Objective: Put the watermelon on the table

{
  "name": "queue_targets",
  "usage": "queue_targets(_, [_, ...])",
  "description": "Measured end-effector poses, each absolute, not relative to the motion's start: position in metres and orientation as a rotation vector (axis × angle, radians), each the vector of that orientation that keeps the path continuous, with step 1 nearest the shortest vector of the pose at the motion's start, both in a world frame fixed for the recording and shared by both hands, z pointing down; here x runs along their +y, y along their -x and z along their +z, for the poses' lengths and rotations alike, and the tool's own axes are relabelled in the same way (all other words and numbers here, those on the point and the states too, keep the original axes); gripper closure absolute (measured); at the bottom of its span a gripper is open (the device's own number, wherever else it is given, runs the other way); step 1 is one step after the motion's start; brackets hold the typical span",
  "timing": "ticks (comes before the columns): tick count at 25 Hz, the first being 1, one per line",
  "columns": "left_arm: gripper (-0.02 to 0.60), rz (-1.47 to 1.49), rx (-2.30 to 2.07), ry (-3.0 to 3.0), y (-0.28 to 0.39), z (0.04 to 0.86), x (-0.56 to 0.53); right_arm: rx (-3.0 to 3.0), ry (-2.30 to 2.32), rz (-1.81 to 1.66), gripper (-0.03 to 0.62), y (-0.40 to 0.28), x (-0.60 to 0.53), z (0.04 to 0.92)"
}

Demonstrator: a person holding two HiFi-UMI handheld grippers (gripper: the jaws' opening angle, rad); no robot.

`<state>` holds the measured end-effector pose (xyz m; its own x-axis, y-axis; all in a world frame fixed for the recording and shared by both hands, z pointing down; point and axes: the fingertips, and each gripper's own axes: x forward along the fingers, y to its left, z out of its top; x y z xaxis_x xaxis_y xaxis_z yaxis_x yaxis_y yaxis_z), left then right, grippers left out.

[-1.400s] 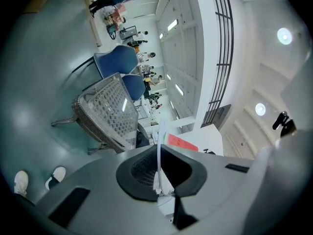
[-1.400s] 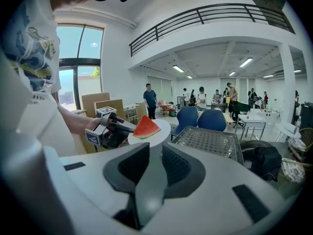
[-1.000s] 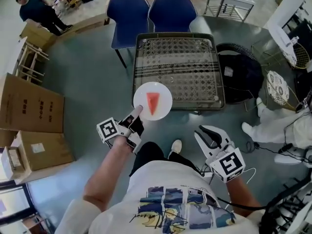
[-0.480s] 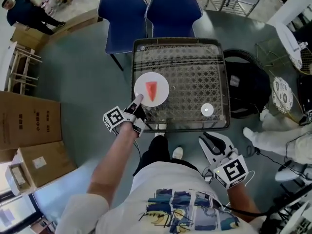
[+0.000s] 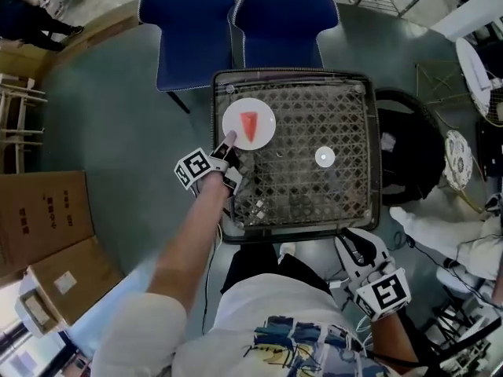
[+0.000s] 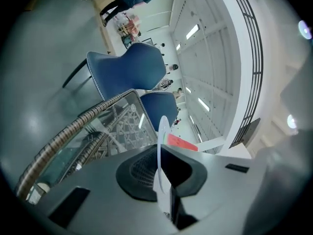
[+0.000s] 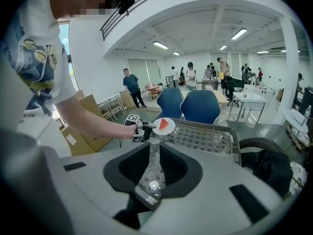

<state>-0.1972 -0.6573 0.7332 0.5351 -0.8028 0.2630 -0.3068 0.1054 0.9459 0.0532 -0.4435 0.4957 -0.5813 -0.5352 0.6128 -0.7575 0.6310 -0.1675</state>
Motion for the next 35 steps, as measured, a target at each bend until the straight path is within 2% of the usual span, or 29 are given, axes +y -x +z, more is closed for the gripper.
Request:
queue_targets(9, [0.566, -0.352, -1.054, -1.429, 0.21, 0.797, -0.712, -2.243, -1.054, 0.696, 0.526, -0.041, -0.457, 0.518])
queue_targets(18, [0.565, -0.238, -1.123, -1.405, 0.215, 0.814, -0.731, -2.229, -1.06, 0.739, 0.526, -0.038, -0.472, 0.527])
queue_targets(21, [0.56, -0.092, -1.181, -1.446, 0.216, 0.813, -0.733, -2.234, -1.049, 0.745, 0.526, -0.036, -0.472, 0.527])
queue_targets(30, [0.488, 0.523, -1.382, -1.616, 0.222, 0.817, -0.732, -2.238, -1.056, 0.745, 0.526, -0.04, -0.474, 0.523])
queue_targets(35, [0.474, 0.627, -1.411, -1.662, 0.221, 0.818, -0.732, -2.238, -1.063, 0.727, 0.526, -0.047, -0.473, 0.522])
